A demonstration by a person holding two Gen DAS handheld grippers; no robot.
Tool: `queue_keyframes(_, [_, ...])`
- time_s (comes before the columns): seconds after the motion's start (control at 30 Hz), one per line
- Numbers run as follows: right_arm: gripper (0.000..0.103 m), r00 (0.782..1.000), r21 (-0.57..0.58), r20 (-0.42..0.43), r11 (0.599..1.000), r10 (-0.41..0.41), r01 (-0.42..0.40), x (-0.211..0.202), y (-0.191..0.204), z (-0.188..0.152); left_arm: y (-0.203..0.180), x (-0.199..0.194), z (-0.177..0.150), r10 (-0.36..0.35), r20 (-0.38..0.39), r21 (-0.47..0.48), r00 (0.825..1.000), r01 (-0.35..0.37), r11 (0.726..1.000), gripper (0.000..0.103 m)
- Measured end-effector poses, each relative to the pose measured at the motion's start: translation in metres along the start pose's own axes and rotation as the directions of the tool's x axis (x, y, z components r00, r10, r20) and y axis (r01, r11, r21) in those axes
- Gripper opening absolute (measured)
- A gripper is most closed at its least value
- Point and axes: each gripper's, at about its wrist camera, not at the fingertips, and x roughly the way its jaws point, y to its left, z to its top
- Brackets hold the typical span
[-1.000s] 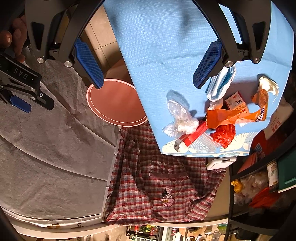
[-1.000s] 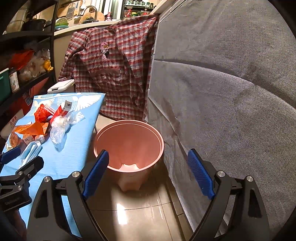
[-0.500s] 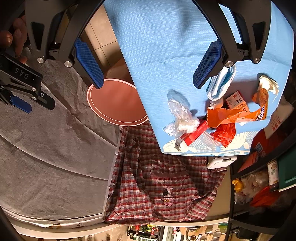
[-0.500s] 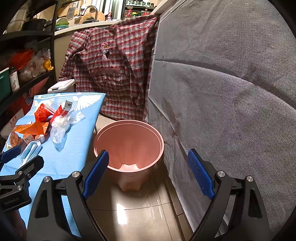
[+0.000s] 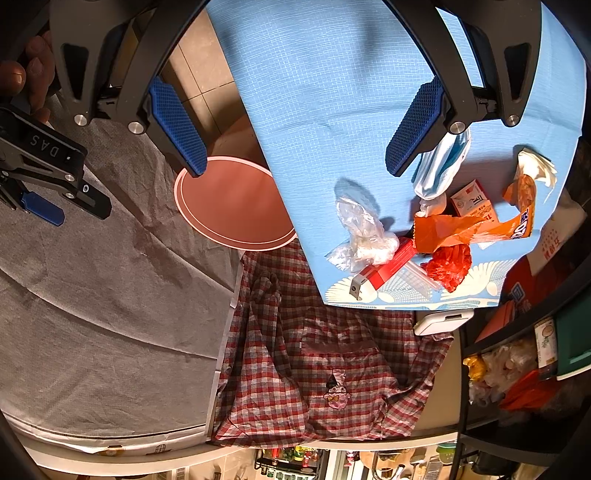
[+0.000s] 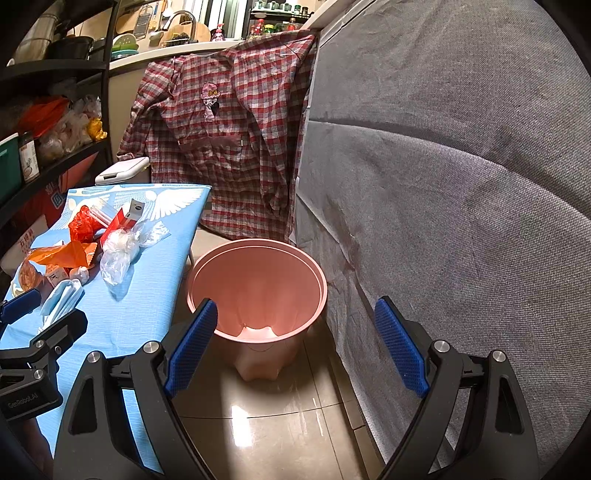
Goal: Collect trash
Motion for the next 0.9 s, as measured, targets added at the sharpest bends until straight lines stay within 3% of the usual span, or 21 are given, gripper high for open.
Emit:
queue_keyframes(0.53, [0.085,1.000,0.001,0.002,1.000,-0.004,0.004,-0.001,0.000,0.000,-0.006,-0.002,0.004,-0.001,0.006,0.002,1.000,0.001,1.000,0.094])
queue_keyframes(0.7, [0.080,1.000,0.020,0.018,1.000,0.012,-0.012,-0.004,-0.002,0.004,-0.009,-0.008,0.009,-0.005,0.031,0.023,1.000,0.004,1.000,0.094])
queue_keyframes(0.9, [0.068,0.997,0.025,0.059,0.998,0.056,-0.058,-0.018,0.007,0.016,0.005,-0.019,0.018,-0.003,0.041,0.031,0.999,0.002,1.000,0.078])
